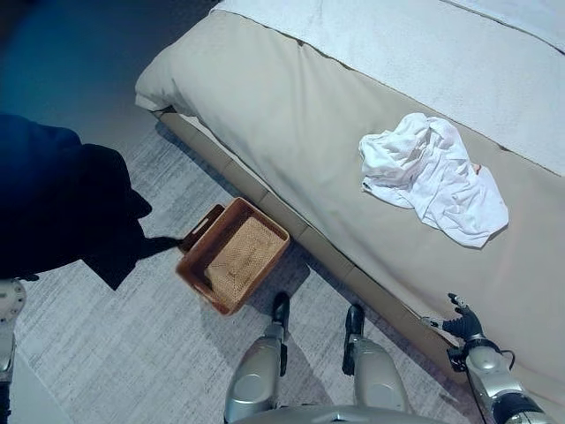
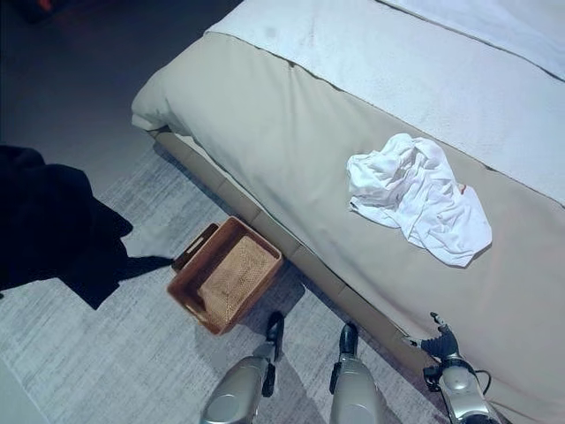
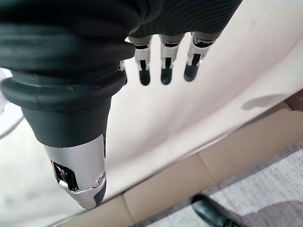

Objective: Pick up clothes into the bucket

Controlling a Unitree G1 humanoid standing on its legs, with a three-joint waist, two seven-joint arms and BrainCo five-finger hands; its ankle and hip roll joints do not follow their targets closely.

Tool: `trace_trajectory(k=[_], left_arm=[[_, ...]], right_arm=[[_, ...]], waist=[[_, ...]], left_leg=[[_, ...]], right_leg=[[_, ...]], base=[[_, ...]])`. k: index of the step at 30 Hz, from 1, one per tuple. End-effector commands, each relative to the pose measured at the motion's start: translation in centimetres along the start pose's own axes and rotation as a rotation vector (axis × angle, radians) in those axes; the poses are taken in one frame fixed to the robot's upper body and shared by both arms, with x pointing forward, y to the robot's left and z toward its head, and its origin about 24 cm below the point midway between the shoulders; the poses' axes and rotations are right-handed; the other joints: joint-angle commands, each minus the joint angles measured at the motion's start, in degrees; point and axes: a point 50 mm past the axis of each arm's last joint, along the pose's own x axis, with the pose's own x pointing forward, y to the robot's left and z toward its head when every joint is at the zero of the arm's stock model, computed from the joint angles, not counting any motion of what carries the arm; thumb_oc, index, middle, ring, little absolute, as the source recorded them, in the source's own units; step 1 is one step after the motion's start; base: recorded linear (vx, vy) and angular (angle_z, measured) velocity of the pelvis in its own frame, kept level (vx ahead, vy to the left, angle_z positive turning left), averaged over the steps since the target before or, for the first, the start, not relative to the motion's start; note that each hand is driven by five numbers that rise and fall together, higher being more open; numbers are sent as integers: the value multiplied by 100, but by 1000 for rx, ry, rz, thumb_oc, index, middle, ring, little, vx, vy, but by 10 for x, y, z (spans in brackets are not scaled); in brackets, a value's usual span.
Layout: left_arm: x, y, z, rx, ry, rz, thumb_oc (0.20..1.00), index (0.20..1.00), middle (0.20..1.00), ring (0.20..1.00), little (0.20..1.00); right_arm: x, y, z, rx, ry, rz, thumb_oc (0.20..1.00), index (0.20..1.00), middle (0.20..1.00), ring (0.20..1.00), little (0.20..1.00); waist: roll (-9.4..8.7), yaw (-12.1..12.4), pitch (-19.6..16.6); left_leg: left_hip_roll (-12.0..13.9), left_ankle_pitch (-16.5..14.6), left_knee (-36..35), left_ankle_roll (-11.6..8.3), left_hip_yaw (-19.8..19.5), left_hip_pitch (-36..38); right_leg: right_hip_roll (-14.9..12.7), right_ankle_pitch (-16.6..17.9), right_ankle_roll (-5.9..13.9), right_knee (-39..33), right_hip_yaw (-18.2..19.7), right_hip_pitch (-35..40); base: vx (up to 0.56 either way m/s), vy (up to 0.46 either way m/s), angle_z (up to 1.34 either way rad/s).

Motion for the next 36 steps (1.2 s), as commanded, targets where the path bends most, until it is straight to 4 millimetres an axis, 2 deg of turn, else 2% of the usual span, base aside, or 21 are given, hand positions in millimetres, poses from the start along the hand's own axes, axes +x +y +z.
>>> trace_trajectory(k=[1, 7, 9, 11, 13, 16, 22, 29, 30, 36], left_arm=[[27, 11, 15, 9, -99, 65, 200, 200, 200, 200, 200], [30, 13, 27, -63, -147, 122, 200, 200, 200, 200, 200], [31, 19, 40, -158, -197, 195, 200, 200, 200, 200, 200], [31, 24, 44, -200, -217, 235, 200, 200, 200, 200, 200], [36, 32, 59, -242, -290, 293, 200, 200, 200, 200, 200], [44, 42, 76, -271, -376, 340, 200, 200, 200, 200, 200], [49, 53, 94, -237, -479, 373, 200, 200, 200, 200, 200], [45, 55, 92, -188, -477, 356, 200, 200, 200, 200, 200], [44, 49, 84, -175, -436, 317, 200, 200, 200, 200, 200], [38, 34, 67, -203, -342, 240, 200, 200, 200, 200, 200]], right_arm=[[1, 5, 11, -19, -55, 13, 1000, 1000, 1000, 1000, 1000], [1, 10, 15, -10, -68, 21, 1000, 1000, 1000, 1000, 1000], [1, 11, 11, -11, -52, 22, 1000, 1000, 1000, 1000, 1000], [0, 12, 9, -17, -43, 26, 1000, 1000, 1000, 1000, 1000], [0, 13, 4, -28, -20, 32, 1000, 1000, 1000, 1000, 1000], [0, 16, 3, -38, -17, 46, 1000, 1000, 1000, 1000, 1000], [1, 21, 6, -44, -23, 63, 1000, 1000, 1000, 1000, 1000], [2, 21, 10, -43, -38, 61, 1000, 1000, 1000, 1000, 1000], [2, 20, 11, -42, -42, 55, 1000, 1000, 1000, 1000, 1000], [2, 18, 10, -39, -39, 46, 1000, 1000, 1000, 1000, 1000]], waist=[[-326, -204, -72], [-333, -229, -93], [-320, -225, -125], [-306, -219, -145], [-274, -212, -177], [-236, -214, -214], [-173, -201, -287], [-163, -176, -298], [-179, -178, -281], [-205, -192, -255]], left_leg=[[-284, -355, 392, 144, -24, -68], [-293, -347, 330, 156, 48, -82], [-304, -356, 310, 161, 59, -70], [-315, -365, 305, 163, 64, -49], [-325, -380, 295, 162, 75, -18], [-333, -401, 294, 161, 69, 25], [-353, -427, 295, 160, 57, 56], [-358, -432, 303, 163, 54, 62], [-349, -427, 312, 159, 54, 53], [-337, -413, 309, 160, 41, 36]], right_leg=[[-173, 306, 181, -463, 46, 240], [-195, 339, 196, -472, 130, 182], [-209, 333, 200, -485, 133, 191], [-216, 327, 199, -489, 138, 209], [-227, 316, 202, -494, 144, 242], [-235, 304, 203, -502, 146, 281], [-246, 286, 207, -525, 134, 331], [-239, 276, 204, -538, 129, 355], [-225, 270, 198, -530, 126, 346], [-216, 272, 196, -525, 124, 330]], base=[[-20, 63, -11], [5, 43, -10], [37, 31, 0], [39, 28, 1], [39, 26, 1], [34, 18, 0], [0, 0, 0], [0, 0, 0], [0, 0, 0], [0, 0, 0]])
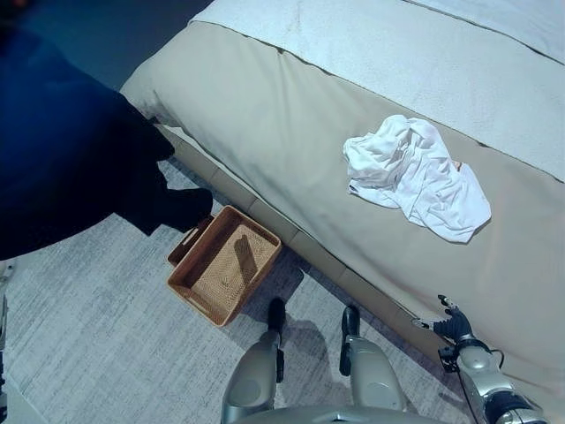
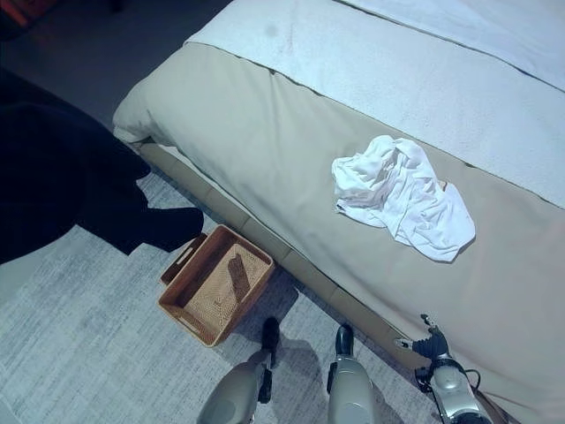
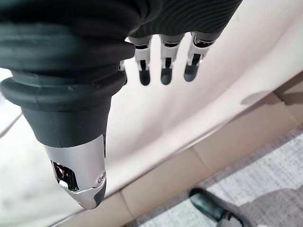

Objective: Pick up clothes into the bucket

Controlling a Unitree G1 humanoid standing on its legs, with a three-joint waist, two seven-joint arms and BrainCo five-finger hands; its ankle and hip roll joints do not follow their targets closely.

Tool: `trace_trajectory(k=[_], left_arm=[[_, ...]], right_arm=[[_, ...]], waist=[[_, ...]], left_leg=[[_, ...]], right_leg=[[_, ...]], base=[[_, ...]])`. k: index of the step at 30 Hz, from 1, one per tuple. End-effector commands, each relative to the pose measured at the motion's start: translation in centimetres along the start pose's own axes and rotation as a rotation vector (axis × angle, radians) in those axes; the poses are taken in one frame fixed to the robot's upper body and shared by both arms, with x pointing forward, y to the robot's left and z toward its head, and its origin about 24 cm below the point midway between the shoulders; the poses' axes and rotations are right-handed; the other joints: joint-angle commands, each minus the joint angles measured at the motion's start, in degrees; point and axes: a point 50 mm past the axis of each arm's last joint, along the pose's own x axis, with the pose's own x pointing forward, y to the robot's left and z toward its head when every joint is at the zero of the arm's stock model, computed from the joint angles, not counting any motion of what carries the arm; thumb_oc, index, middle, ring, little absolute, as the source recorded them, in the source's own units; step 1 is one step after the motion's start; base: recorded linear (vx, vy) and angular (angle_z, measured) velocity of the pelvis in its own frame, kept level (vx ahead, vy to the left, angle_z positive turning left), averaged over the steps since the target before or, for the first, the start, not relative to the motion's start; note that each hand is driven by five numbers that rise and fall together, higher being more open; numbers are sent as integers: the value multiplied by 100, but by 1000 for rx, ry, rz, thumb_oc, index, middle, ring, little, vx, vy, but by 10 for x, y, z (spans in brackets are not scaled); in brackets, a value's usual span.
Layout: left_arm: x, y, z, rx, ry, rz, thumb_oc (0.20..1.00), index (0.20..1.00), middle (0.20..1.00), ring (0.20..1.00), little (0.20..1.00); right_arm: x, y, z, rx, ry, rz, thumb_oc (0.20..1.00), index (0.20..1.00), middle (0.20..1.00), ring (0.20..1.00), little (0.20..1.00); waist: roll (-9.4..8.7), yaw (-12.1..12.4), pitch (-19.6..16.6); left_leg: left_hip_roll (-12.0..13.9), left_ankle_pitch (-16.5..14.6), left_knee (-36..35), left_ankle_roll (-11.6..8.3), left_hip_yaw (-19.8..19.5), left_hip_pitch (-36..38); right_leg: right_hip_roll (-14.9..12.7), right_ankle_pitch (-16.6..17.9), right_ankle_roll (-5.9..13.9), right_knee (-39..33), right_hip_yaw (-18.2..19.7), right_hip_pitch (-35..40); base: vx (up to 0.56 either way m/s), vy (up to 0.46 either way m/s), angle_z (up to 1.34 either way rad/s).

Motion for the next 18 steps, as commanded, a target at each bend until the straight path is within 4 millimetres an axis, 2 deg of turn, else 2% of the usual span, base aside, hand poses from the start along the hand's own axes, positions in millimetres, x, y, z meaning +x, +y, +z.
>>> trace_trajectory(k=[1, 3, 7, 13, 16, 18], left_arm=[[1, 3, -9, -39, 46, 15, 200, 200, 200, 200, 200], [-1, 0, -10, -38, 56, -5, 200, 200, 200, 200, 200], [-19, -19, -16, -84, 133, -95, 200, 200, 200, 200, 200], [-28, -33, -19, -130, 177, -139, 200, 200, 200, 200, 200], [-34, -45, -20, -156, 202, -173, 200, 200, 200, 200, 200], [-40, -59, -23, -175, 234, -207, 200, 200, 200, 200, 200]], right_arm=[[2, 2, 11, -33, -52, 2, 1000, 1000, 1000, 1000, 1000], [2, 2, 10, -35, -49, 1, 1000, 1000, 1000, 1000, 1000], [2, 1, 12, -31, -58, -6, 1000, 1000, 1000, 1000, 1000], [3, 1, 18, -32, -85, -7, 1000, 1000, 1000, 1000, 1000], [4, 1, 23, -31, -102, -9, 1000, 1000, 1000, 1000, 1000], [5, 3, 30, -32, -127, -4, 1000, 1000, 1000, 1000, 1000]], waist=[[-202, -58, -148], [-214, -69, -139], [-291, -122, -97], [-335, -156, -37], [-363, -187, 7], [-412, -237, 56]], left_leg=[[-333, -436, 329, 128, -89, -52], [-335, -435, 336, 129, -83, -58], [-312, -439, 358, 138, -37, -96], [-296, -434, 379, 142, 2, -139], [-283, -416, 369, 144, 13, -181], [-265, -390, 363, 141, 38, -234]], right_leg=[[-223, 273, 187, -465, 5, 286], [-215, 273, 183, -458, 18, 278], [-198, 288, 172, -445, 58, 223], [-184, 311, 167, -419, 105, 131], [-171, 330, 165, -416, 126, 68], [-155, 350, 164, -411, 166, -8]], base=[[0, 0, 0], [0, 0, 0], [0, 0, 0], [-12, 4, -4], [-24, 5, -9], [-30, 4, -8]])
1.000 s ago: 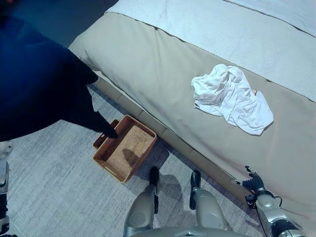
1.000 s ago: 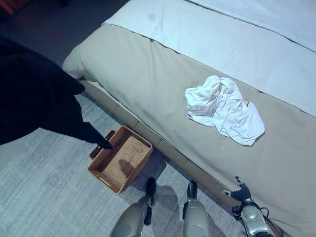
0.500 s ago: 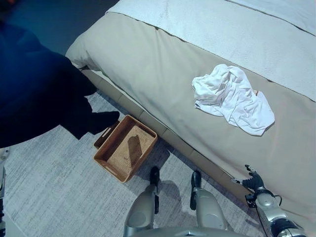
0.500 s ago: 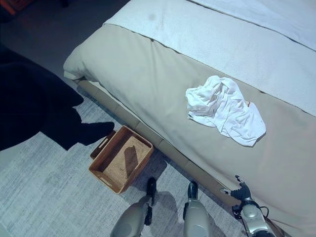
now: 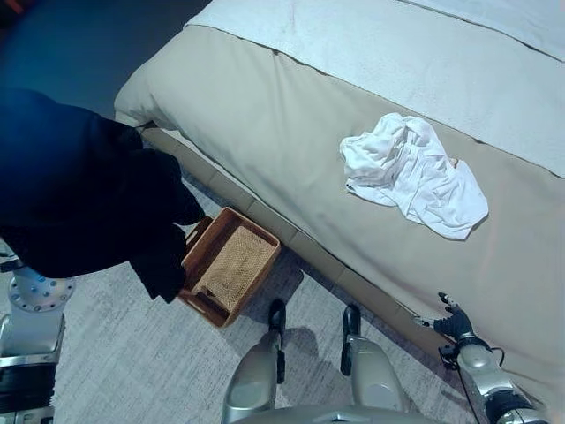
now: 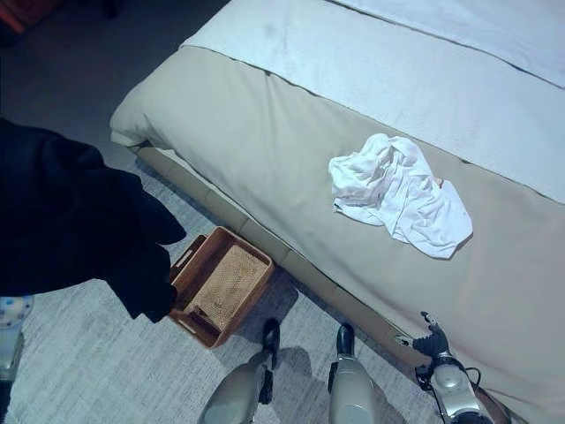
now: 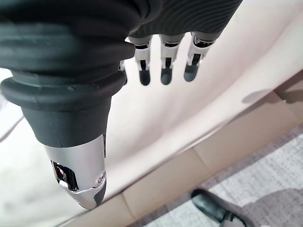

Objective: Pick up clothes into the bucket

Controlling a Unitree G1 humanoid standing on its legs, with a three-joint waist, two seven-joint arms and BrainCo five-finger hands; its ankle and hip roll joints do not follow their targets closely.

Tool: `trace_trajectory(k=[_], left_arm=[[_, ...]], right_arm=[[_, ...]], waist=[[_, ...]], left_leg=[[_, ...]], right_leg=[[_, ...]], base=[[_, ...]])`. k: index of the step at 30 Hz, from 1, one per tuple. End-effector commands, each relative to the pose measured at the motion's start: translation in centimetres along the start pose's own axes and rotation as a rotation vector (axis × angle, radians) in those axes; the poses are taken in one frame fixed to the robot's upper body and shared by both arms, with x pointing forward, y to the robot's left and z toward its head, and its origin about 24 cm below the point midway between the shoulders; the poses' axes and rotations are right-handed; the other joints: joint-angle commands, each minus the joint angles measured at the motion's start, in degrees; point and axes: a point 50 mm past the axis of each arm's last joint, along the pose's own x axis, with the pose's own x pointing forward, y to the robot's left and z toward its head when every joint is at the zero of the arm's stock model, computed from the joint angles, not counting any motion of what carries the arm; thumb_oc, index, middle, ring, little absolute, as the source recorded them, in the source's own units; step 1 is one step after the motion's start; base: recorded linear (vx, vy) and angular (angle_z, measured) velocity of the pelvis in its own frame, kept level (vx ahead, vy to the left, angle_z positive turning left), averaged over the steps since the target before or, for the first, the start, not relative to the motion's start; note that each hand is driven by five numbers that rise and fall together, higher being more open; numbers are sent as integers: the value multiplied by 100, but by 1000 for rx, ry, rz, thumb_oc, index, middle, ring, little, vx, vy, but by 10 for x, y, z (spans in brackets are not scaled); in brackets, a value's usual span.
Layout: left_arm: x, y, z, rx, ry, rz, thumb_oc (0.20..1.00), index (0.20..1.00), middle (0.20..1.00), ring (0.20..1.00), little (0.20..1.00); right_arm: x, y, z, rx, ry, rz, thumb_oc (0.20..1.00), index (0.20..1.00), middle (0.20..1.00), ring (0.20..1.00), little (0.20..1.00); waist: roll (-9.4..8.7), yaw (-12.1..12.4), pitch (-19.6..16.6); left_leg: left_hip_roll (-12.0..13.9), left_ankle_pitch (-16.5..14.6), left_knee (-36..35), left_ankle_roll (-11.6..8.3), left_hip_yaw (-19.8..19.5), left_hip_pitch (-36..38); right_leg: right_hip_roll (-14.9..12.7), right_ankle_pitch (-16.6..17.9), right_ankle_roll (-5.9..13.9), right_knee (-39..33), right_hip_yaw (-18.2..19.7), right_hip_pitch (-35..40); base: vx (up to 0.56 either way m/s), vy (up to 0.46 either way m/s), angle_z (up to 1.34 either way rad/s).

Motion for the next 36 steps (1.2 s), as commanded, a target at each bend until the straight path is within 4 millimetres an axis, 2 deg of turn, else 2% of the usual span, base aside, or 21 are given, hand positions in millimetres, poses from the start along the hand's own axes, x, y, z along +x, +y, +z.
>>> trace_trajectory(k=[1, 3, 9, 10, 17, 19, 20, 23, 24, 28, 29, 30, 32, 33, 36], left_arm=[[20, 4, 9, -54, -55, 74, 200, 200, 200, 200, 200], [21, -7, 3, -49, -25, 49, 200, 200, 200, 200, 200], [24, -22, -4, -11, 6, 16, 200, 200, 200, 200, 200], [24, -27, -12, 21, 35, -2, 200, 200, 200, 200, 200], [25, -33, -23, 62, 85, -7, 200, 200, 200, 200, 200], [24, -32, -27, 106, 94, -26, 200, 200, 200, 200, 200], [22, -32, -38, 152, 136, -43, 200, 200, 200, 200, 200], [20, -31, -44, 216, 148, -79, 200, 200, 200, 200, 200], [16, -30, -54, 266, 190, -112, 200, 200, 200, 200, 200], [9, -30, -68, 299, 259, -135, 200, 200, 200, 200, 200], [8, -31, -65, 287, 255, -141, 200, 200, 200, 200, 200], [2, -29, -75, 294, 308, -140, 200, 200, 200, 200, 200], [0, -30, -76, 275, 328, -132, 200, 200, 200, 200, 200], [-7, -26, -95, 319, 430, -135, 200, 200, 200, 200, 200], [-10, -26, -105, 333, 492, -146, 200, 200, 200, 200, 200]], right_arm=[[4, 3, 22, -34, -97, 1, 1000, 1000, 1000, 1000, 1000], [5, 7, 28, -34, -121, 10, 1000, 1000, 1000, 1000, 1000], [5, 10, 37, -27, -159, 15, 1000, 1000, 1000, 1000, 1000], [6, 13, 40, -27, -169, 21, 1000, 1000, 1000, 1000, 1000], [5, 15, 46, -21, -202, 17, 1000, 1000, 1000, 1000, 1000], [5, 16, 48, -22, -208, 14, 1000, 1000, 1000, 1000, 1000], [6, 15, 53, -22, -229, 10, 1000, 1000, 1000, 1000, 1000], [6, 14, 56, -22, -246, 6, 1000, 1000, 1000, 1000, 1000], [5, 13, 61, -25, -267, 4, 1000, 1000, 1000, 1000, 1000], [6, 12, 68, -20, -294, -1, 1000, 1000, 1000, 1000, 1000], [7, 10, 71, -16, -304, -7, 1000, 1000, 1000, 1000, 1000], [6, 12, 75, -12, -319, 0, 1000, 1000, 1000, 1000, 1000], [6, 9, 82, -3, -347, -6, 1000, 1000, 1000, 1000, 1000], [6, 7, 92, 2, -387, -8, 1000, 1000, 1000, 1000, 1000], [6, 7, 100, 13, -416, -5, 1000, 1000, 1000, 1000, 1000]], waist=[[-352, -149, 110], [-393, -196, 148], [-458, -260, 225], [-494, -297, 259], [-581, -334, 325], [-603, -350, 355], [-636, -369, 403], [-658, -379, 448], [-699, -399, 513], [-765, -416, 634], [-790, -415, 697], [-821, -425, 729], [-865, -421, 845], [-939, -471, 939], [-980, -498, 985]], left_leg=[[-303, -390, 356, 140, -110, -105], [-285, -372, 349, 140, -96, -150], [-267, -356, 363, 134, -54, -246], [-254, -351, 377, 135, -35, -279], [-217, -336, 402, 138, 37, -400], [-211, -337, 416, 139, 45, -431], [-201, -335, 450, 136, 68, -484], [-202, -344, 524, 133, 79, -557], [-205, -376, 647, 130, 90, -647], [-223, -472, 923, 140, 137, -847], [-246, -518, 1067, 152, 158, -953], [-238, -579, 1236, 162, 181, -1069], [-255, -754, 1676, 202, 191, -1357], [-248, -908, 2141, 238, 208, -1690], [-243, -1062, 2559, 272, 218, -2003]], right_leg=[[-243, 284, 150, -411, 22, 200], [-228, 293, 147, -396, 56, 135], [-225, 322, 155, -369, 97, 9], [-218, 335, 157, -367, 121, -37], [-194, 377, 165, -362, 175, -189], [-182, 383, 164, -356, 191, -232], [-177, 395, 164, -347, 196, -291], [-172, 405, 163, -332, 204, -337], [-165, 415, 165, -304, 219, -399], [-146, 419, 169, -186, 284, -561], [-150, 414, 170, -124, 306, -629], [-144, 396, 169, -29, 345, -728], [-135, 309, 153, 261, 394, -944], [-129, 214, 126, 623, 461, -1234], [-105, 114, 97, 1010, 507, -1522]], base=[[-20, 4, -5], [-7, 5, -2], [-12, 5, -8], [-13, 12, -6], [0, 3, -7], [-2, 0, -7], [-3, 2, -6], [-3, 3, -8], [-7, 9, -6], [-22, 20, -4], [-38, 41, -5], [-37, 39, -6], [-56, 51, -13], [-59, 48, -16], [-43, 48, -13]])
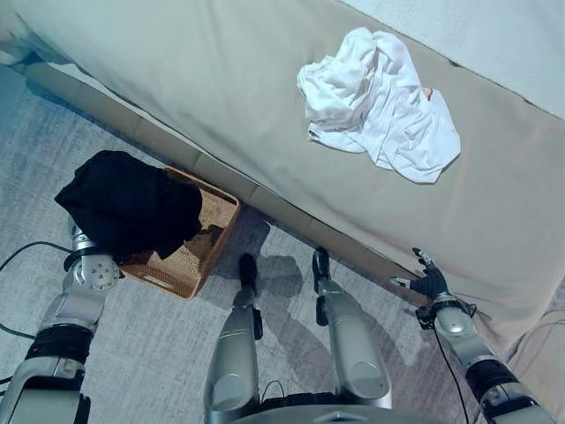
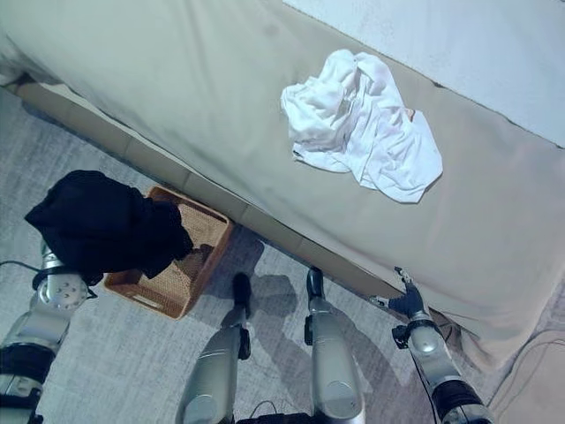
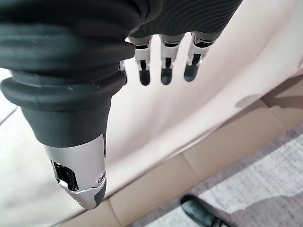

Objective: Pick up clothes into the bucket

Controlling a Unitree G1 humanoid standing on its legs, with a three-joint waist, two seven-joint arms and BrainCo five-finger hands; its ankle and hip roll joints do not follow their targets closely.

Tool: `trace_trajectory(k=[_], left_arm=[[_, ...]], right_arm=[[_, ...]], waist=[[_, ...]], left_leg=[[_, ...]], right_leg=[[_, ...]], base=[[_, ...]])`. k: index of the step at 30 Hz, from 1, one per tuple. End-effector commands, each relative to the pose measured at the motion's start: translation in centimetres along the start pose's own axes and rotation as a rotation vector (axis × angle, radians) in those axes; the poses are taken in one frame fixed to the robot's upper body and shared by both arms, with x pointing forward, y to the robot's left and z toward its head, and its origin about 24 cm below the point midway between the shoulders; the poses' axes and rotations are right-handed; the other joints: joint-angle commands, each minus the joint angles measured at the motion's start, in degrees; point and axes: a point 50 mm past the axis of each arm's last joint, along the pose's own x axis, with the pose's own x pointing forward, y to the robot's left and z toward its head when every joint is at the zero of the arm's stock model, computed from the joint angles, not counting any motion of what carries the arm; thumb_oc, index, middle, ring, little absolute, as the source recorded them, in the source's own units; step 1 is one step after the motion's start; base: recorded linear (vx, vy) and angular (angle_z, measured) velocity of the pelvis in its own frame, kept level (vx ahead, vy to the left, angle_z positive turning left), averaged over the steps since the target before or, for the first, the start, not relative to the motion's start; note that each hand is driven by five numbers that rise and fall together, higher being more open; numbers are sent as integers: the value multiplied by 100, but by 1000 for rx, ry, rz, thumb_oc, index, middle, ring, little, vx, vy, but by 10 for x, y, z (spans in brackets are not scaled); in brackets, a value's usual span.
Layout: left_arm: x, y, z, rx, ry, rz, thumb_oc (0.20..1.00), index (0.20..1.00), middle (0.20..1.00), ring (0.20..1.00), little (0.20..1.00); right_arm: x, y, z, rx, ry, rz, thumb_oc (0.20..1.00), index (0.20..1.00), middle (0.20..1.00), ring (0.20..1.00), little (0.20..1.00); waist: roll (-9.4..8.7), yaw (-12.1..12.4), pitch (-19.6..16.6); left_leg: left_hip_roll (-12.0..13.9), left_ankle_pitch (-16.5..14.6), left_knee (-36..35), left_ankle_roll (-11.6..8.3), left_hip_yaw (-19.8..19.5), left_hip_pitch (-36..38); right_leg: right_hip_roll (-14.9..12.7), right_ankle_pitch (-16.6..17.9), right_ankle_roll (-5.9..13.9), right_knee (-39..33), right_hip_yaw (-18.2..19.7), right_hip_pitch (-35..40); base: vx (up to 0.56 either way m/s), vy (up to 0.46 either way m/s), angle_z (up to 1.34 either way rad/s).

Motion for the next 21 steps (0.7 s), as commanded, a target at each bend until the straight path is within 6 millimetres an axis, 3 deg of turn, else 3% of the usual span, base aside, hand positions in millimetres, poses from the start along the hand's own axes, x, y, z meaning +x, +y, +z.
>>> trace_trajectory(k=[1, 7, 8, 9, 21], left_arm=[[7, 25, -4, -30, 20, 93, 200, 200, 200, 200, 200], [11, 31, -11, -70, 88, 127, 200, 200, 200, 200, 200], [13, 32, -10, -73, 89, 132, 200, 200, 200, 200, 200], [16, 35, -5, -76, 76, 142, 200, 200, 200, 200, 200], [32, 63, 12, -62, 25, 217, 200, 200, 200, 200, 200]], right_arm=[[-4, -2, 7, 3, -69, -2, 1000, 1000, 1000, 1000, 1000], [1, -8, 26, 38, -144, -27, 1000, 1000, 1000, 1000, 1000], [0, -10, 27, 41, -151, -32, 1000, 1000, 1000, 1000, 1000], [0, -11, 27, 48, -153, -42, 1000, 1000, 1000, 1000, 1000], [-1, -12, 28, 98, -155, -69, 1000, 1000, 1000, 1000, 1000]], waist=[[-240, -91, -44], [-369, -108, 4], [-387, -102, 3], [-405, -99, 4], [-621, -58, 4]], left_leg=[[-302, -578, 1291, 279, -210, -702], [-266, -889, 2338, 297, -366, -1823], [-249, -1135, 2536, 279, -397, -1898], [-239, -1192, 2715, 273, -418, -2083], [-284, -1365, 3434, 330, -675, -3226]], right_leg=[[-223, -32, 142, 434, 29, -280], [-214, -321, 94, 1392, -8, -1249], [-210, -541, 115, 1599, 2, -1309], [-223, -591, 107, 1773, -31, -1473], [-297, -793, 76, 2456, -250, -2498]], base=[[-59, 41, -1], [-37, -4, 6], [45, -24, 8], [44, -26, 10], [-16, -5, 9]])
